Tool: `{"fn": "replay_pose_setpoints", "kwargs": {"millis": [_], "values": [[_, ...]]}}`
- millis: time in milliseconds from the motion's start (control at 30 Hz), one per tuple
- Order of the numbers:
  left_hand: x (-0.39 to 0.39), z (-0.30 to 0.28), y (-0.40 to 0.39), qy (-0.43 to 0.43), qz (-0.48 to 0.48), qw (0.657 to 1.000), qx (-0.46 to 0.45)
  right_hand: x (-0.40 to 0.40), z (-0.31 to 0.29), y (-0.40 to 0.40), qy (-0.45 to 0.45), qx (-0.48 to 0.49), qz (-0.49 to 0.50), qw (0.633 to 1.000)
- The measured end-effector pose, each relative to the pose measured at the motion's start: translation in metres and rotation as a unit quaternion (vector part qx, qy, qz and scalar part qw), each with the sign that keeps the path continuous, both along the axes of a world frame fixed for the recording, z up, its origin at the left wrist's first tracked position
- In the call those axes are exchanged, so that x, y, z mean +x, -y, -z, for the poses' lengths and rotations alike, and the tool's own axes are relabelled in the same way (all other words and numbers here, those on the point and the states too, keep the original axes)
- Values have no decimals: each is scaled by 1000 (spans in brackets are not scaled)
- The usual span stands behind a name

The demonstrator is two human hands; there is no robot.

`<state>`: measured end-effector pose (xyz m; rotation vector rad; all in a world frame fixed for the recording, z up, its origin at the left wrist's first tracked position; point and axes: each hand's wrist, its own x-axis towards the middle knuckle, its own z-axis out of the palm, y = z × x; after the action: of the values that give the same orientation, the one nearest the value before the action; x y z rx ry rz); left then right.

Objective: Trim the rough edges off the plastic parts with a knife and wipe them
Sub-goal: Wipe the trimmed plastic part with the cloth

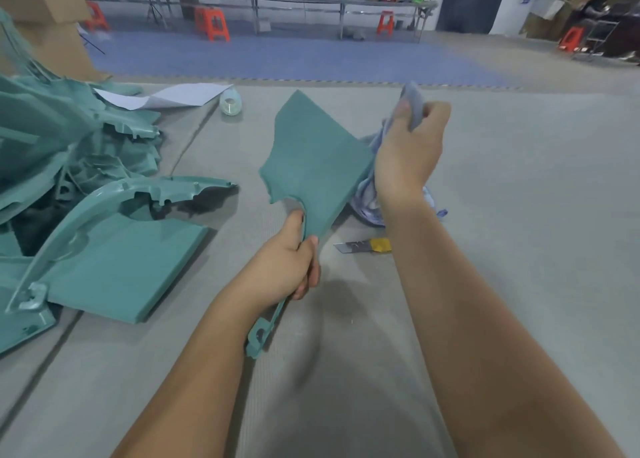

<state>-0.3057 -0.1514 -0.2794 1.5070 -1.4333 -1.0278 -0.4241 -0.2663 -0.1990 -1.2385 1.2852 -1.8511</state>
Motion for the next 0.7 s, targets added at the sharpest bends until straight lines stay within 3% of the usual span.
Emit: {"fn": "replay_pose_setpoints", "kwargs": {"millis": [67,133,267,367,500,700], "values": [[-1,2,2,9,-5,1000,0,3,-5,0,-16,-51,-18,998],[-1,3,3,9,-17,1000,3,8,-6,-1,-119,-70,-64,988],[-1,6,3,53,-36,997,-32,6,4,1,-290,-12,-194,937],[-2,8,3,81,-51,994,-51,-4,7,3,-276,-2,-188,942],[-3,5,3,12,-77,996,-41,-14,22,5,-298,11,-134,945],[-1,1,5,-34,-89,995,-12,-12,41,-9,-195,35,-151,968]]}}
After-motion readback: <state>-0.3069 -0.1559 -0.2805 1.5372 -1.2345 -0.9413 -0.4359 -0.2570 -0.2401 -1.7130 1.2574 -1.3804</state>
